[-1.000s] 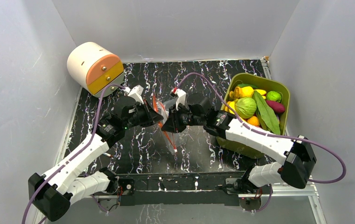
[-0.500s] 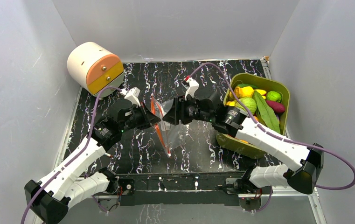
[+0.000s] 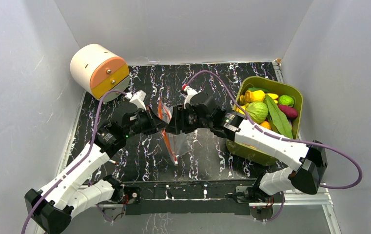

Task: Place the food in the zip-top bag and seal the zipper
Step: Open the zipper of the food storage bag.

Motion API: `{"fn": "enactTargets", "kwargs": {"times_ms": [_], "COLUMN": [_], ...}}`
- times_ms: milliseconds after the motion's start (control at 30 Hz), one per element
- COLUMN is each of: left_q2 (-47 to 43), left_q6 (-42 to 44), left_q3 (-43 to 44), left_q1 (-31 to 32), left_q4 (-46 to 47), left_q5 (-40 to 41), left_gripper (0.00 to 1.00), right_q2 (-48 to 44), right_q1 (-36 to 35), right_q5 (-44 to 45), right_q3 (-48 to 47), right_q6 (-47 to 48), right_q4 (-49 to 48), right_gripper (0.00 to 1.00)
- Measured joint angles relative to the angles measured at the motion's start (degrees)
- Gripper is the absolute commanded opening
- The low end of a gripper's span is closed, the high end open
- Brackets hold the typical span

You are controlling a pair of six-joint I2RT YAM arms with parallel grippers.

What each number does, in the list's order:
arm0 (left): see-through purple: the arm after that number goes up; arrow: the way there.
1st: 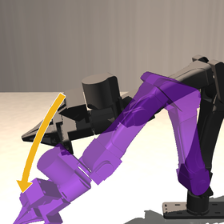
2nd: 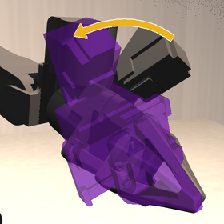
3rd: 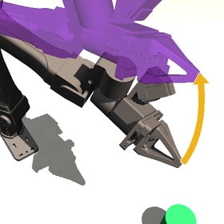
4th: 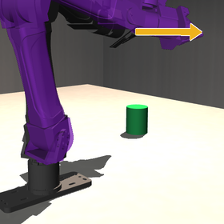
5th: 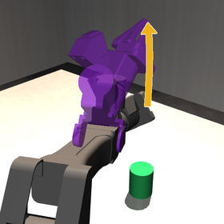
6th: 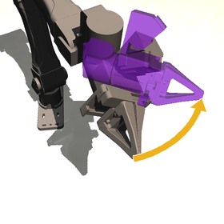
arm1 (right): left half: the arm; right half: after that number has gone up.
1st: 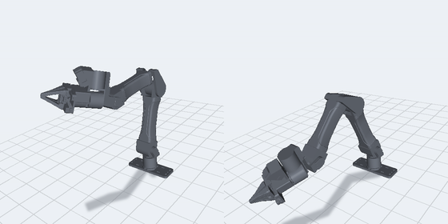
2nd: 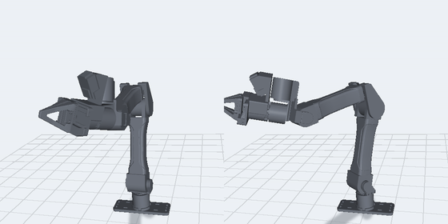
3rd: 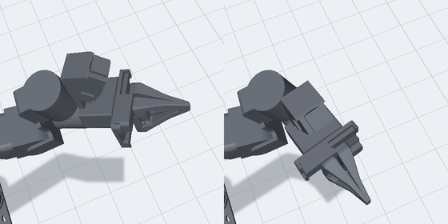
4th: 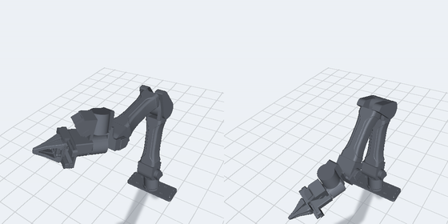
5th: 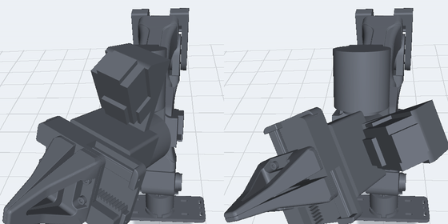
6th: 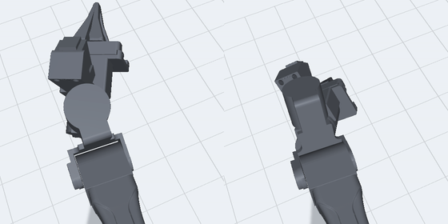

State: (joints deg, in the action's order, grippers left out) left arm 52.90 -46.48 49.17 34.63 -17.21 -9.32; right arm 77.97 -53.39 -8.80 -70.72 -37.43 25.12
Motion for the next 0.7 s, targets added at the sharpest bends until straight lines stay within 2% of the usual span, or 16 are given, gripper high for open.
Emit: {"fn": "enactTargets", "kwargs": {"times_ms": [200,267,533,700], "left_q2": [0.0,-0.02,-0.61,0.83], "left_q6": [0.09,0.42,2.47,6.29], "left_q3": [1.03,1.77,6.14,16.55], "left_q1": [0.0,0.0,0.0,0.0], "left_q4": [-2.32,-3.89,-11.45,-19.61], "left_q5": [-0.04,0.48,3.58,9.01], "left_gripper": [0.0,0.0,0.0,0.0], "right_q2": [2.01,2.01,-0.42,-3.17], "right_q1": [-0.13,-0.13,-0.24,-0.24], "right_q5": [2.05,4.22,18.03,25.88], "right_q3": [0.0,0.0,0.0,-0.2], "right_q6": [0.11,0.09,1.38,1.29], "right_q4": [0.87,1.68,7.04,9.97], "right_gripper": [0.1,0.02,0.0,0.0]}}
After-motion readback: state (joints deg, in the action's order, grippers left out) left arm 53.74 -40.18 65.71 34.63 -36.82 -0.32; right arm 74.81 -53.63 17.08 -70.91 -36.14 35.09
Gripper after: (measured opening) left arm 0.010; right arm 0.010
